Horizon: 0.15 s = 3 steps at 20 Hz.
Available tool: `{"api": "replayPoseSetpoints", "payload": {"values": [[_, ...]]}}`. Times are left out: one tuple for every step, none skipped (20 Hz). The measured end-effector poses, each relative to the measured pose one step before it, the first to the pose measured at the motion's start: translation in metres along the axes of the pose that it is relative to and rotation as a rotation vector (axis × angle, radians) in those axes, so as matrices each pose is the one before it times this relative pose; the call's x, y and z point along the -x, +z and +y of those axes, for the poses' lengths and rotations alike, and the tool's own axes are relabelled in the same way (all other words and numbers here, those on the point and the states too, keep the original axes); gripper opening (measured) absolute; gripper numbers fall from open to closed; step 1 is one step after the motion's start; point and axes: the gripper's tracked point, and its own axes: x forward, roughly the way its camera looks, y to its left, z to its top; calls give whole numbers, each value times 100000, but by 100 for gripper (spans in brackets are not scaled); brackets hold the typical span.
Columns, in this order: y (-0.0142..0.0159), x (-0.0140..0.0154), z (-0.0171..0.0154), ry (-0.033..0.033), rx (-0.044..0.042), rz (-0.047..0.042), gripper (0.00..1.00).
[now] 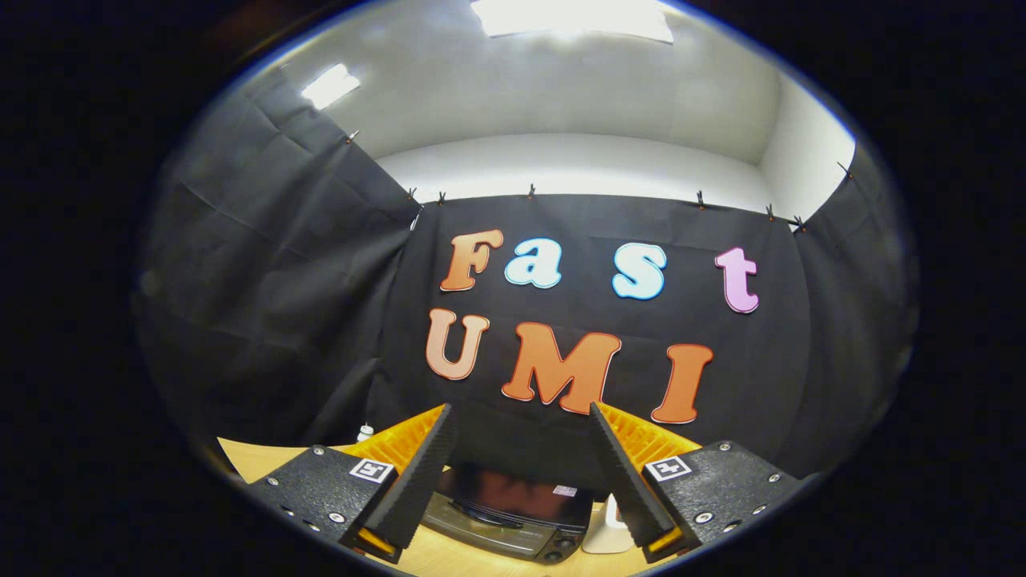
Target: Open the toaster oven, put the food inside, and close the toaster oven door.
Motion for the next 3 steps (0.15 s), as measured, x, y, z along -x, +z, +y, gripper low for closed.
{"api": "replayPoseSetpoints", "payload": {"values": [[722,250,-327,-958,799,-1664,98],[510,-61,-21,-440,671,-1565,98],[577,149,-55,-443,328,-1182,98]]}}
